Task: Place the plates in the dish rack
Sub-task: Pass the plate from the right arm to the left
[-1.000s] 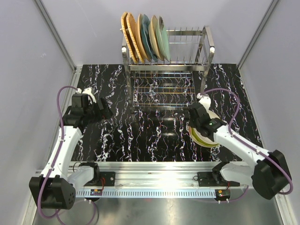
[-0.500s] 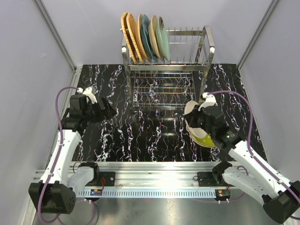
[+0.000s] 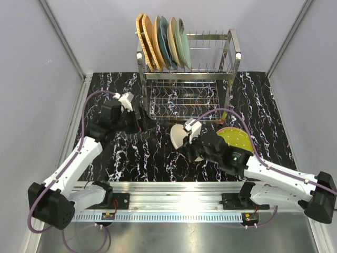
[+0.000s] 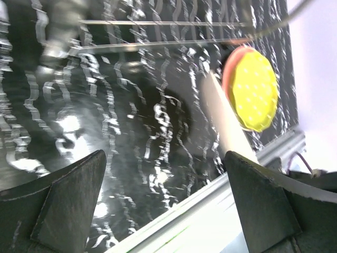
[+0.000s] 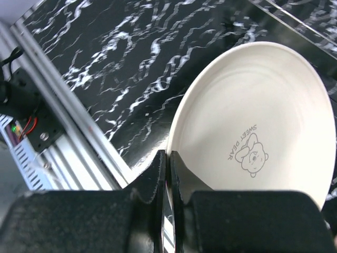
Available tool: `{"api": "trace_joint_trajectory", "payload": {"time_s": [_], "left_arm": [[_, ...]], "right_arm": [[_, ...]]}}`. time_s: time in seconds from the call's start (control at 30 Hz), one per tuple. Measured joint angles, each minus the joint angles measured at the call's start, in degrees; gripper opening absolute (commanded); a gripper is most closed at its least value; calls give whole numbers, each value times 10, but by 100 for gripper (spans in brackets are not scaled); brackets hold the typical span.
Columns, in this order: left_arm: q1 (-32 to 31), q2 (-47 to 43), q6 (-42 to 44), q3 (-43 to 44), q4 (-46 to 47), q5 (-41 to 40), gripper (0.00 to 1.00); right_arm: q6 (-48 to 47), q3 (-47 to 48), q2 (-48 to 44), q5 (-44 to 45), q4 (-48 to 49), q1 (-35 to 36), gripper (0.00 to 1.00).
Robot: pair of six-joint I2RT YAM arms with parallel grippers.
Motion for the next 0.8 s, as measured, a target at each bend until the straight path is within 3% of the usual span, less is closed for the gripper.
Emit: {"api": "trace_joint_trajectory", "payload": {"time_s": [0.43,0.53,0.6,0.8], "left_arm": [[-106,53,-78,-12,73,-15,97],[-113,53,-96,-37,96,-12,85],[-113,53,-105,-49,103,-10,83],[-114,53,-129,-69,122,-5,52]], "right_arm": [[-60,48,54,49,50,138,0],[-73,49,64,63,68,156,0],[-82,49,73,76,80,166,0],[-110,50,120,117,100,195,0]]}}
